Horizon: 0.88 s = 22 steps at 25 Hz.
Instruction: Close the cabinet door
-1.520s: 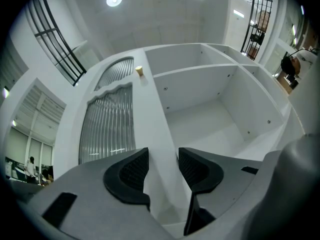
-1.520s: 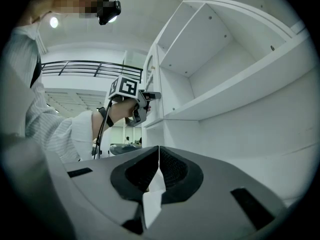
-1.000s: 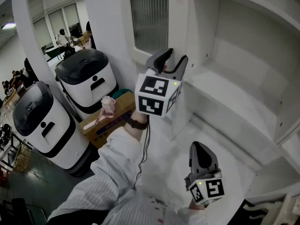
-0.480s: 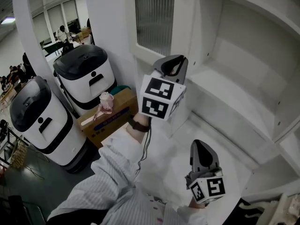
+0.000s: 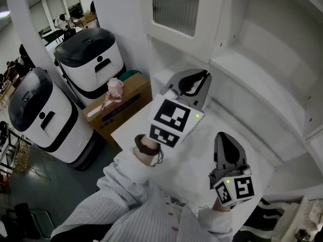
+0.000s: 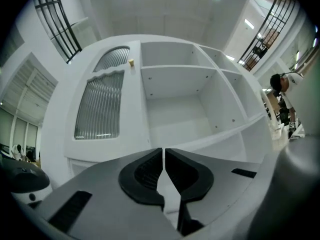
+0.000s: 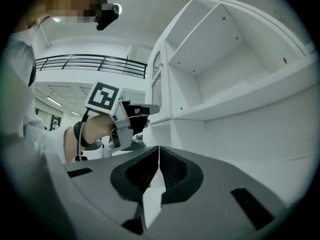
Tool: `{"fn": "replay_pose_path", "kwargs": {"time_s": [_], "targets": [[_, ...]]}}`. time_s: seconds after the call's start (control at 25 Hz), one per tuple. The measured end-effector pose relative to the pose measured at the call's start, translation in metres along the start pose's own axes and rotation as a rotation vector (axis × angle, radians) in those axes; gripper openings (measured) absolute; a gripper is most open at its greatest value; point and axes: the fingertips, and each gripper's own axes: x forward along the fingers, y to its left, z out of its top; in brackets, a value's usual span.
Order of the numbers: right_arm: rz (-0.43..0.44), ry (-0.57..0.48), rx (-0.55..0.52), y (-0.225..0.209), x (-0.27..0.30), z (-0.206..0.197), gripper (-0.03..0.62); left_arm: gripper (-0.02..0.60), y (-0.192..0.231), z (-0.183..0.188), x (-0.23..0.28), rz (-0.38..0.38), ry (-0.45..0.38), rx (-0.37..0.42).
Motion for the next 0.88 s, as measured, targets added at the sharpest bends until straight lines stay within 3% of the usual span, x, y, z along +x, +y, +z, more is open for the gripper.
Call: {"fn": "replay_pose_path", "kwargs": {"time_s": [0.36, 0.6, 0.88], "targets": [[-0.014, 0.039, -0.010, 0.001, -0.003, -0.006, 0.014, 0.012, -0.043, -0.058, -0.047, -0.030, 0.061, -0.109], [-0.019, 0.061, -0.011, 0.000, -0.004, -0.014, 0.014, 0.011, -0.089, -0.094, -0.062, -0.141, 0.117, -0.133], [-0.035, 0.084, -0.006, 0.000, -0.011, -0.026, 0.014, 0.011, -0.114, -0.115, -0.069, -0.201, 0.151, -0.152]]}}
